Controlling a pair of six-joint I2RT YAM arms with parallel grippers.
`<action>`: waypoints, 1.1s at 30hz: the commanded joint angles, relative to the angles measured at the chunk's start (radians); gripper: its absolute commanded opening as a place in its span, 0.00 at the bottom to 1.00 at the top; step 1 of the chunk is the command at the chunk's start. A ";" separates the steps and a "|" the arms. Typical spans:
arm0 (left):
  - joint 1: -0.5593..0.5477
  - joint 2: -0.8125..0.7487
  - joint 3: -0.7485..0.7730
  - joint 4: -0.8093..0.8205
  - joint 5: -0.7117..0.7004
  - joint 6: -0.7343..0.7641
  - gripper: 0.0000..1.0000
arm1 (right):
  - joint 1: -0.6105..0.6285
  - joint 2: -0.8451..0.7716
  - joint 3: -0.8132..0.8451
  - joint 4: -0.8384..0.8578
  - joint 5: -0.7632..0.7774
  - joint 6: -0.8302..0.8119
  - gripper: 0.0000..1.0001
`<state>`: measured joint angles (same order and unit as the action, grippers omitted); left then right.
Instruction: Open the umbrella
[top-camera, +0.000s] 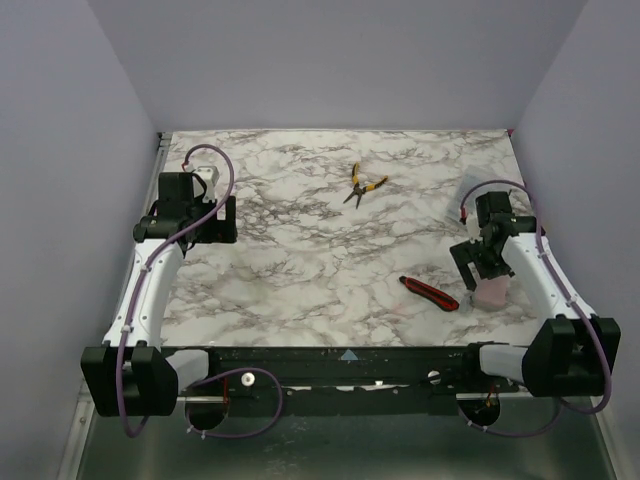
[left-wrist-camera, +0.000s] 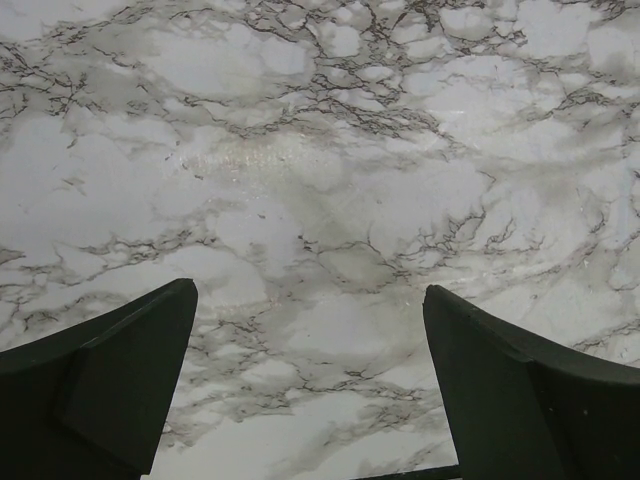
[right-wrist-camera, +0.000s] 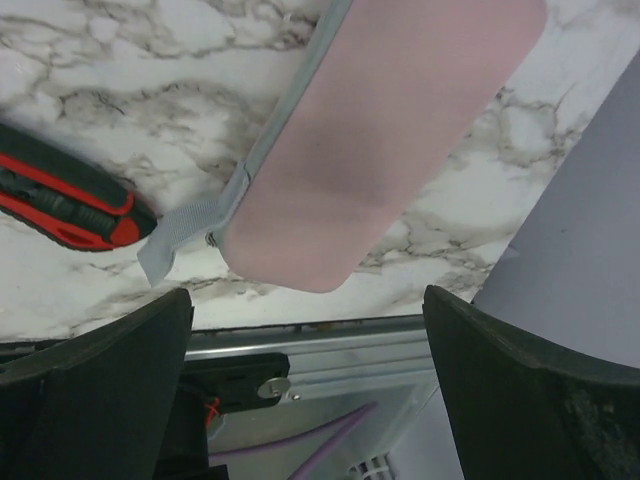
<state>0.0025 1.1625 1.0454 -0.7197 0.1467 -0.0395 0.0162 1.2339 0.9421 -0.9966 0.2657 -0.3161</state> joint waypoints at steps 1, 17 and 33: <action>0.001 0.016 0.049 0.025 0.040 -0.025 0.98 | -0.091 0.065 0.013 -0.142 -0.075 0.019 1.00; 0.001 0.033 0.085 0.021 0.044 -0.025 0.98 | -0.236 0.407 0.097 -0.045 -0.338 -0.039 0.93; 0.001 0.019 0.063 0.016 0.028 0.035 0.99 | -0.138 0.516 0.155 0.040 -0.429 -0.395 0.58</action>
<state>0.0025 1.1961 1.1053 -0.6975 0.1730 -0.0265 -0.1921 1.6787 1.0637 -1.0744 -0.0540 -0.5510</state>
